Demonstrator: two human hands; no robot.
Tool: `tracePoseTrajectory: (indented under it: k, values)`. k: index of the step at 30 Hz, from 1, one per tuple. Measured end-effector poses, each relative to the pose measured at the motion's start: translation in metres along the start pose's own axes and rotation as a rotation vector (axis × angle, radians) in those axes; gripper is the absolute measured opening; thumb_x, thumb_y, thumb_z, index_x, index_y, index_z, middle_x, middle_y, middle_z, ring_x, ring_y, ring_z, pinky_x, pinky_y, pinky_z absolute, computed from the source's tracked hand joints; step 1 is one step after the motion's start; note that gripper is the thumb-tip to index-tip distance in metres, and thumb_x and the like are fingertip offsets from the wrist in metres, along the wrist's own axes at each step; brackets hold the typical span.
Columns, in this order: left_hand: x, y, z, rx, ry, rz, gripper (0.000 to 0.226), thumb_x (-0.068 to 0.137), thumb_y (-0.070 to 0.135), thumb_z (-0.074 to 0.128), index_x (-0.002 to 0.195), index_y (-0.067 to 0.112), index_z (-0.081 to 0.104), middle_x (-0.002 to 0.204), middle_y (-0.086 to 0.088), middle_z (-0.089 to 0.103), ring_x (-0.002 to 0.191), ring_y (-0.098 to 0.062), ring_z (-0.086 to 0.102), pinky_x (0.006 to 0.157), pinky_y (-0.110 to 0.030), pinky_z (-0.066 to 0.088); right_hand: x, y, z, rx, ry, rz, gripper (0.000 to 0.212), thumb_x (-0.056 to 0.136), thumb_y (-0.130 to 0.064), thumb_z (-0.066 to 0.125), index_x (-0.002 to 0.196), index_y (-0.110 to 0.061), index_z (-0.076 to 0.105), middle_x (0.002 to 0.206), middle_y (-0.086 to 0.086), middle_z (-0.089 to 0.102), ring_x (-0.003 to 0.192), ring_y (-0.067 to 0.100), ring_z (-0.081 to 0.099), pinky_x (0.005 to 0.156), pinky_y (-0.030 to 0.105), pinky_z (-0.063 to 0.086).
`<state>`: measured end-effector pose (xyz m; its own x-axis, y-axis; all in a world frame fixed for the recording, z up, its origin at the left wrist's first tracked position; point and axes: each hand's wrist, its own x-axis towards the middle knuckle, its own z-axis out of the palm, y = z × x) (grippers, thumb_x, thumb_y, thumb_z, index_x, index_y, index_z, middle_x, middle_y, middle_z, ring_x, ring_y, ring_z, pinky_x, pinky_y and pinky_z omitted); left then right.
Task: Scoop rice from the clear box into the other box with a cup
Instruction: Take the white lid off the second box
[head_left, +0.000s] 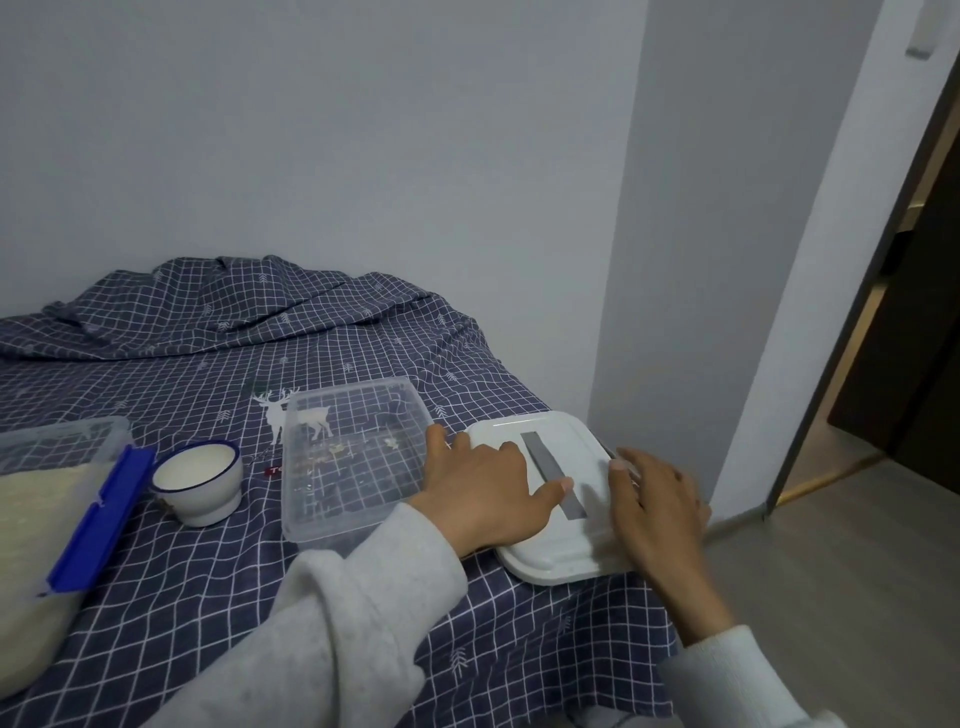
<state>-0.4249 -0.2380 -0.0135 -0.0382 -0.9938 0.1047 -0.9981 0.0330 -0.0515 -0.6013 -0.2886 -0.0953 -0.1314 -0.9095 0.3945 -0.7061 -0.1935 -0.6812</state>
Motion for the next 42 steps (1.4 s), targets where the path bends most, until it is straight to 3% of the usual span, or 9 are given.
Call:
tracePoseTrajectory:
  k: [7, 11, 21, 25, 34, 38, 39, 42]
  values:
    - [-0.008, -0.014, -0.016, -0.111, 0.110, 0.010, 0.078, 0.079, 0.078, 0.010, 0.101, 0.020, 0.057, 0.085, 0.000, 0.066, 0.108, -0.029, 0.048, 0.097, -0.054, 0.017, -0.003, -0.045, -0.006, 0.079, 0.040, -0.118, 0.036, 0.099, -0.038, 0.041, 0.127, -0.023, 0.059, 0.133, 0.003, 0.060, 0.126, 0.026, 0.043, 0.103, 0.044, 0.031]
    - [-0.016, -0.032, -0.026, -0.240, 0.124, -0.016, 0.075, 0.079, 0.077, 0.014, 0.113, 0.023, 0.054, 0.079, 0.006, 0.063, 0.110, -0.026, 0.047, 0.095, -0.050, 0.018, -0.004, -0.080, -0.004, 0.133, 0.008, -0.166, 0.039, 0.099, -0.039, 0.041, 0.131, -0.023, 0.057, 0.139, 0.002, 0.056, 0.131, 0.025, 0.042, 0.109, 0.047, 0.031]
    - [-0.049, -0.097, -0.045, -0.339, 0.224, -0.102, 0.072, 0.082, 0.075, 0.016, 0.122, 0.025, 0.049, 0.107, 0.006, 0.064, 0.118, -0.021, 0.044, 0.097, -0.047, 0.018, -0.021, -0.160, 0.029, 0.246, -0.120, -0.323, 0.038, 0.099, -0.038, 0.042, 0.133, -0.026, 0.053, 0.138, 0.000, 0.056, 0.133, 0.020, 0.039, 0.109, 0.047, 0.033]
    - [-0.066, -0.132, -0.049, -0.336, 0.228, -0.158, 0.079, 0.080, 0.076, 0.013, 0.130, 0.025, 0.046, 0.119, 0.007, 0.062, 0.123, -0.020, 0.042, 0.101, -0.049, 0.018, -0.032, -0.191, 0.047, 0.251, -0.169, -0.416, 0.039, 0.098, -0.033, 0.045, 0.136, -0.023, 0.051, 0.135, -0.001, 0.056, 0.130, 0.019, 0.041, 0.102, 0.037, 0.032]
    - [-0.116, -0.217, -0.050, -0.352, 0.298, -0.337, 0.078, 0.077, 0.079, 0.015, 0.130, 0.030, 0.045, 0.118, 0.010, 0.062, 0.120, -0.018, 0.044, 0.103, -0.050, 0.017, -0.081, -0.272, 0.082, 0.307, -0.339, -0.564, 0.047, 0.098, -0.036, 0.048, 0.142, -0.021, 0.043, 0.143, -0.003, 0.049, 0.134, 0.014, 0.038, 0.106, 0.031, 0.031]
    - [-0.137, -0.251, -0.048, -0.369, 0.322, -0.412, 0.082, 0.074, 0.081, 0.013, 0.130, 0.031, 0.045, 0.122, 0.010, 0.061, 0.122, -0.016, 0.045, 0.103, -0.046, 0.018, -0.103, -0.301, 0.096, 0.390, -0.414, -0.585, 0.050, 0.098, -0.035, 0.049, 0.145, -0.021, 0.038, 0.147, -0.004, 0.043, 0.129, 0.004, 0.035, 0.102, 0.021, 0.030]
    - [-0.142, -0.259, -0.047, -0.365, 0.329, -0.427, 0.084, 0.072, 0.082, 0.012, 0.130, 0.031, 0.045, 0.121, 0.010, 0.061, 0.122, -0.016, 0.045, 0.102, -0.044, 0.018, -0.109, -0.307, 0.100, 0.403, -0.421, -0.593, 0.050, 0.098, -0.034, 0.050, 0.145, -0.020, 0.037, 0.147, -0.004, 0.043, 0.129, 0.004, 0.036, 0.102, 0.022, 0.033]
    - [-0.155, -0.279, -0.045, -0.362, 0.344, -0.458, 0.086, 0.070, 0.084, 0.011, 0.128, 0.031, 0.048, 0.119, 0.010, 0.062, 0.121, -0.016, 0.046, 0.099, -0.042, 0.018, -0.122, -0.320, 0.114, 0.428, -0.456, -0.573, 0.053, 0.098, -0.029, 0.052, 0.146, -0.018, 0.034, 0.150, -0.001, 0.039, 0.136, 0.013, 0.036, 0.111, 0.039, 0.036]
